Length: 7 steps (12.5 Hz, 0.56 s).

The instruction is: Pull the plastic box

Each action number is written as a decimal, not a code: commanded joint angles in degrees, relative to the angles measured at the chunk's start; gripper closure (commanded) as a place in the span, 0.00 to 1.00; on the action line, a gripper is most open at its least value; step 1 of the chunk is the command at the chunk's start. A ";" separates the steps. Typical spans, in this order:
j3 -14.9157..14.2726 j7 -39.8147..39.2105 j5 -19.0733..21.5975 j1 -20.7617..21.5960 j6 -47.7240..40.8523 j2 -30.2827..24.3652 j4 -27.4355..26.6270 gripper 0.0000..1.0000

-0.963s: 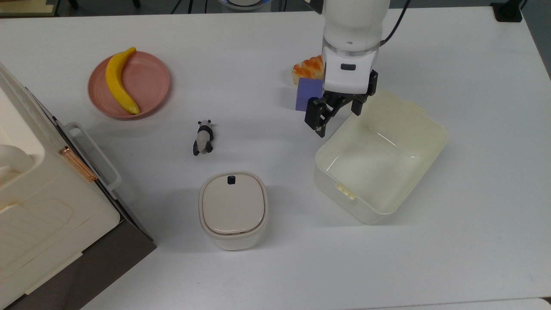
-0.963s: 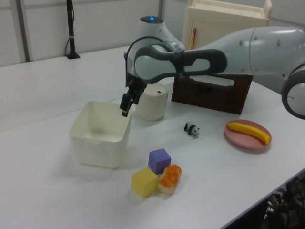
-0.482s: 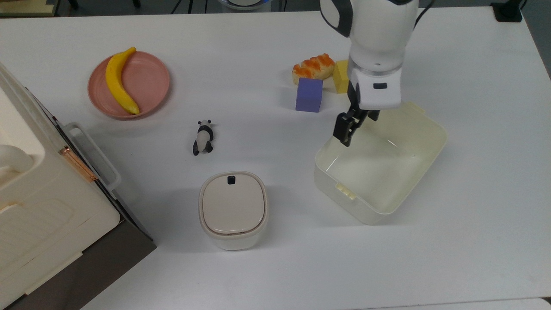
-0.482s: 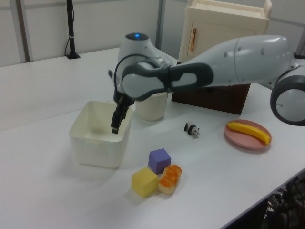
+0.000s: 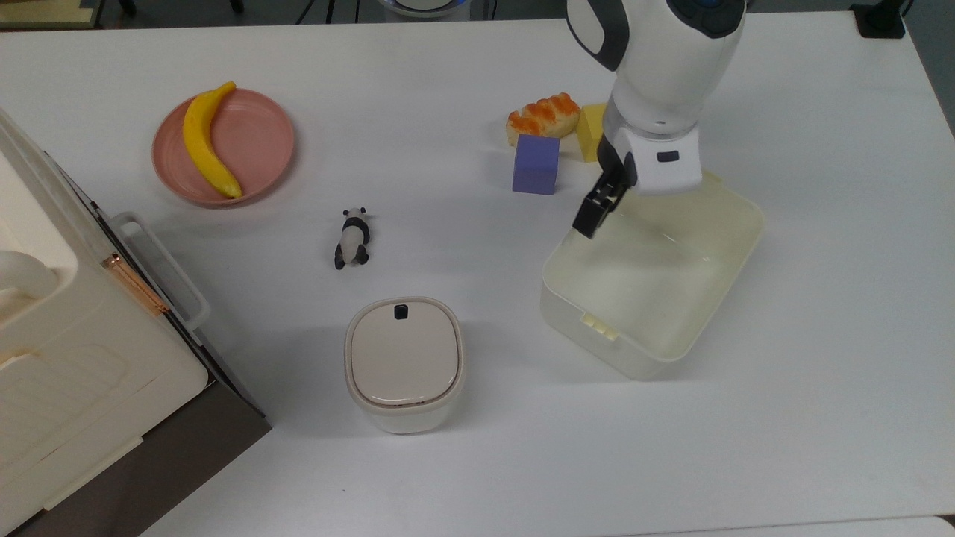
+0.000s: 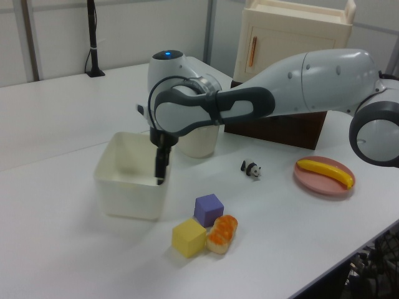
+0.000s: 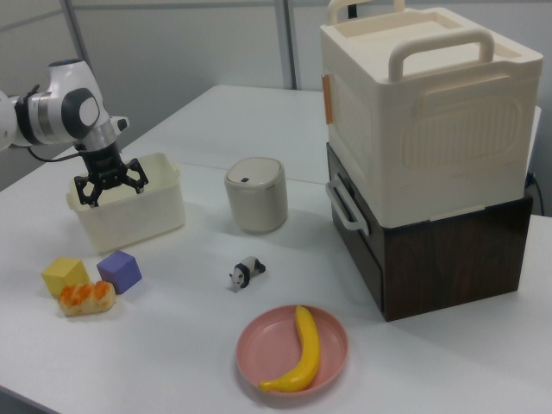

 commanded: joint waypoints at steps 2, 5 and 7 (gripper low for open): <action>-3.99 -3.36 -0.20 0.66 -6.69 -3.74 -0.64 0.00; -6.01 -3.09 -0.20 0.66 -6.69 -4.09 -0.64 0.00; -6.11 4.32 4.33 -0.30 -4.51 -4.97 -0.29 0.00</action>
